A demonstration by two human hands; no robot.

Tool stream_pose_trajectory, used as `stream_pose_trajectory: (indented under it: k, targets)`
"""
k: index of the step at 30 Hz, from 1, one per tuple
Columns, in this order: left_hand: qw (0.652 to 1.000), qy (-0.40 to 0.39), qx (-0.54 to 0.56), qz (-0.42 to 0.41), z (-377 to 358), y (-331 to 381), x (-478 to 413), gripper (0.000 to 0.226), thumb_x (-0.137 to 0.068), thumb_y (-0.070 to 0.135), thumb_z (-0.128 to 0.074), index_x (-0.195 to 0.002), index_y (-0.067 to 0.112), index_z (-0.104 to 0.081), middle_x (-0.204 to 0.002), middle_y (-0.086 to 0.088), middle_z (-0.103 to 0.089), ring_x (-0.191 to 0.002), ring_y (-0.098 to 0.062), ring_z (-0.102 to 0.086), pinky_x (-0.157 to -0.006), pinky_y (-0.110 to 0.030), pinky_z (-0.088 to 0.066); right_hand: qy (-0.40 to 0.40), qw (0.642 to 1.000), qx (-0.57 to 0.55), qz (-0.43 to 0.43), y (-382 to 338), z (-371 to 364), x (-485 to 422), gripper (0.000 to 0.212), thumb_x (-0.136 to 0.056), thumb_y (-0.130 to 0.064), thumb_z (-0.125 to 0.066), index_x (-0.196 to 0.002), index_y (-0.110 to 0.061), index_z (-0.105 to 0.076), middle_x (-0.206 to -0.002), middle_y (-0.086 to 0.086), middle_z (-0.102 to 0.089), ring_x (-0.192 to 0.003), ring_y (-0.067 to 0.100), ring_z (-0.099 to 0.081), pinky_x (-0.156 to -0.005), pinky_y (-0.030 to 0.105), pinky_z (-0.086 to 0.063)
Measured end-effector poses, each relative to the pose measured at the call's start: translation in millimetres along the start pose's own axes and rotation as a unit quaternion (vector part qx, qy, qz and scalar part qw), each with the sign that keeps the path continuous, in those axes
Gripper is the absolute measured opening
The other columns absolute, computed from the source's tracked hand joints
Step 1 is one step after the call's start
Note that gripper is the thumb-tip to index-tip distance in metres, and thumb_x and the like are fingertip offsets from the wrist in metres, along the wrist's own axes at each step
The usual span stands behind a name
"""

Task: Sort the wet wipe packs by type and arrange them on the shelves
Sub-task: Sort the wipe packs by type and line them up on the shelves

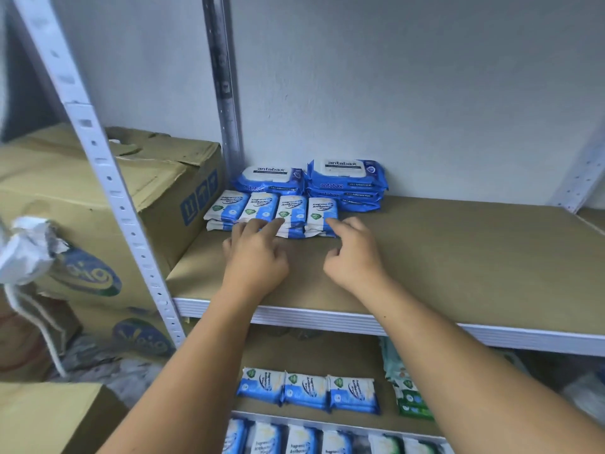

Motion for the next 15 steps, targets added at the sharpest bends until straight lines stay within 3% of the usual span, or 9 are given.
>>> stream_pose_trajectory:
  k: [5, 8, 12, 15]
  targets:
    - [1.0, -0.001, 0.024, -0.014, 32, 4, 49, 0.062, -0.077, 0.025, -0.045, -0.137, 0.029, -0.059, -0.127, -0.002, -0.061, -0.117, -0.033, -0.049, -0.094, -0.048, -0.045, -0.019, 1.0, 0.015, -0.008, -16, 37, 43, 0.063, -0.076, -0.009, -0.054, -0.137, -0.02, -0.062, -0.121, -0.001, -0.06, -0.106, 0.022, -0.06, -0.092, 0.033, -0.052]
    - [0.997, 0.018, 0.072, -0.034, 48, 2, 87, 0.061, -0.08, 0.014, -0.049, -0.14, 0.026, -0.055, -0.115, -0.001, -0.059, -0.106, -0.023, -0.05, -0.093, -0.038, -0.044, -0.023, 1.0, 0.017, -0.005, -16, 56, 70, 0.06, -0.074, -0.011, -0.051, -0.131, -0.02, -0.066, -0.116, 0.0, -0.062, -0.1, 0.024, -0.062, -0.088, 0.032, -0.052]
    - [0.984, 0.062, 0.164, 0.018, 60, 19, 134, 0.05, -0.082, 0.0, -0.053, -0.124, 0.026, -0.061, -0.097, 0.008, -0.057, -0.086, -0.011, -0.055, -0.077, -0.031, -0.047, -0.013, 0.999, 0.031, -0.008, -4, 77, 105, 0.057, -0.077, -0.009, -0.053, -0.132, -0.019, -0.065, -0.108, -0.002, -0.063, -0.091, 0.02, -0.057, -0.084, 0.03, -0.049]
    - [0.977, 0.022, 0.199, 0.074, 59, 29, 160, 0.037, -0.081, 0.004, -0.051, -0.108, 0.03, -0.059, -0.09, 0.01, -0.058, -0.079, -0.009, -0.057, -0.068, -0.031, -0.048, -0.006, 0.999, 0.021, -0.033, 9, 85, 134, 0.051, -0.081, -0.007, -0.055, -0.129, -0.017, -0.067, -0.099, -0.002, -0.065, -0.091, 0.022, -0.058, -0.084, 0.031, -0.05]
Point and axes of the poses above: each hand's wrist, its own x-axis away from the middle knuckle, its own z-axis out of the back of the hand, y = z × x, the point moved 1 cm from there along -x, towards the middle knuckle
